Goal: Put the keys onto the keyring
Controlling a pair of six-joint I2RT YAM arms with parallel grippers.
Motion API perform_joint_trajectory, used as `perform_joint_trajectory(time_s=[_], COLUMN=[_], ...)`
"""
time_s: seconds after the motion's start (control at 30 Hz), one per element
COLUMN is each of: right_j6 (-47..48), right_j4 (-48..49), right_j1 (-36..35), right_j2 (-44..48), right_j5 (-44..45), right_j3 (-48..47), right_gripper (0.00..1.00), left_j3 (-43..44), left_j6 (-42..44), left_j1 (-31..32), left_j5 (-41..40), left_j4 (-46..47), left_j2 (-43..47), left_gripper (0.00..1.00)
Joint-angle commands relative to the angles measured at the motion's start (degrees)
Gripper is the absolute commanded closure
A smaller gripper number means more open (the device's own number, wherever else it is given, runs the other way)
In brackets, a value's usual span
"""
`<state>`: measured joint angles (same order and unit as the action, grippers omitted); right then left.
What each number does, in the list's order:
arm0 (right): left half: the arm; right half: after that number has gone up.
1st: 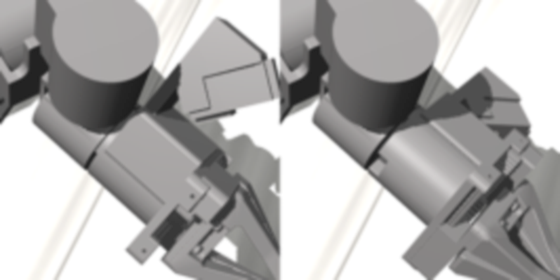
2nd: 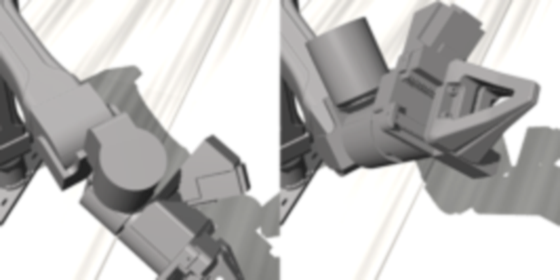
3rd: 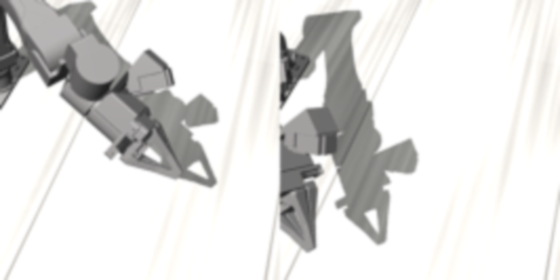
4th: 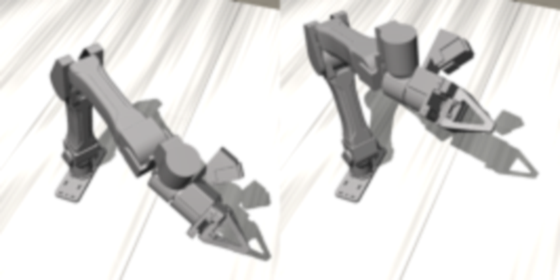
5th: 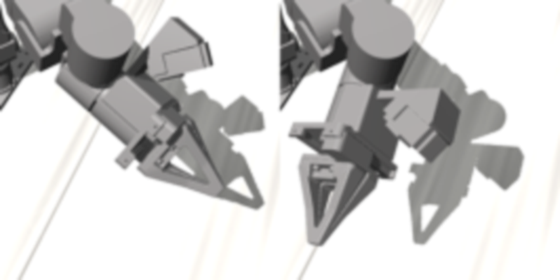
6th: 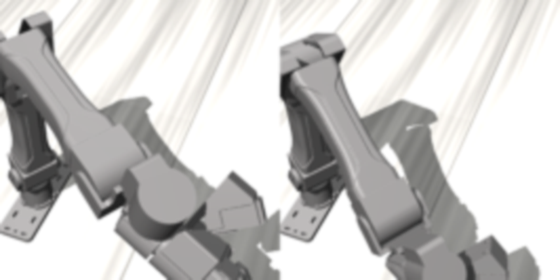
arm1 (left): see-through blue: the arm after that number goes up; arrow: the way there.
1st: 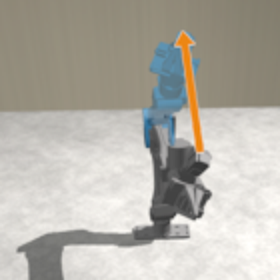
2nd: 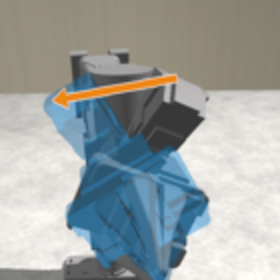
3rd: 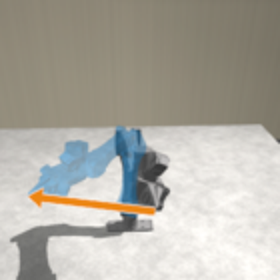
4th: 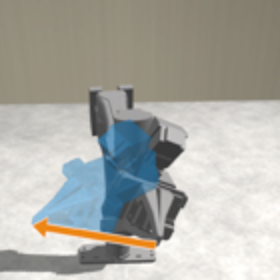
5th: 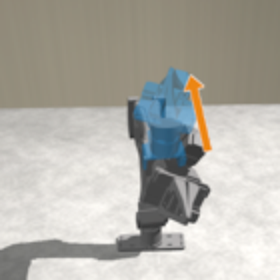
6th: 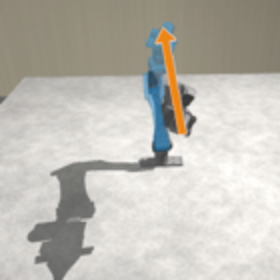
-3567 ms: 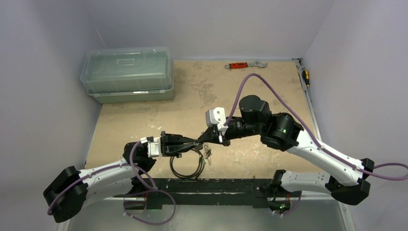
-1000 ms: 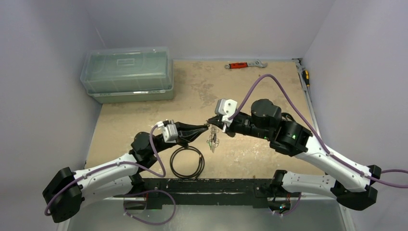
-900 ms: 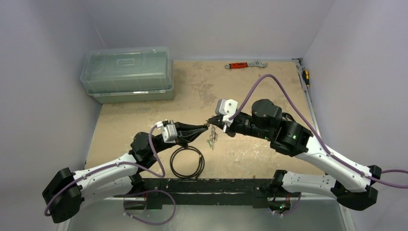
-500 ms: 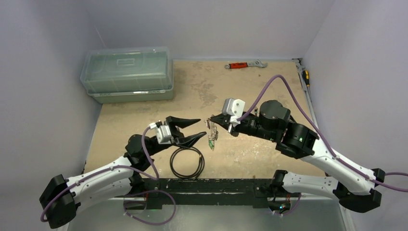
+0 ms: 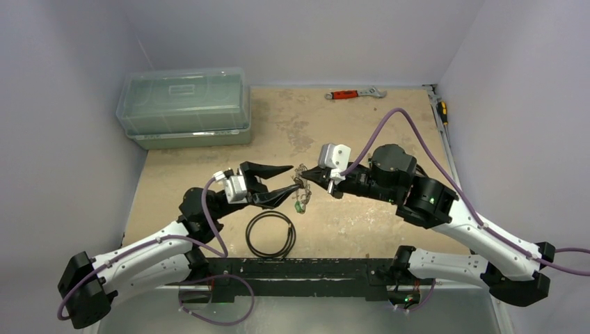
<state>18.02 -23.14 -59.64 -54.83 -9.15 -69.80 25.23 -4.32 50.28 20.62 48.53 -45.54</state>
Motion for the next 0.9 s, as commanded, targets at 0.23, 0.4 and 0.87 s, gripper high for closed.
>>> perform_joint_trajectory(time_s=[0.23, 0.4, 0.87], right_j6=[-0.4, -0.4, -0.4], right_j4=[2.2, 2.3, 2.2], right_j1=[-0.2, -0.2, -0.2], right_j2=[0.0, 0.5, 0.7], right_j5=[-2.2, -2.7, -3.1], right_j3=[-0.8, -0.8, -0.7], right_gripper=[1.00, 1.00, 1.00], left_j3=[6.6, 6.5, 5.8], left_j6=[0.5, 1.5, 0.7], left_j1=[0.0, 0.0, 0.0], left_j5=[2.6, 2.4, 3.7], left_j4=[-1.2, -3.0, -2.7], left_j2=[-3.9, -3.6, -1.6], left_gripper=[0.71, 0.76, 0.61])
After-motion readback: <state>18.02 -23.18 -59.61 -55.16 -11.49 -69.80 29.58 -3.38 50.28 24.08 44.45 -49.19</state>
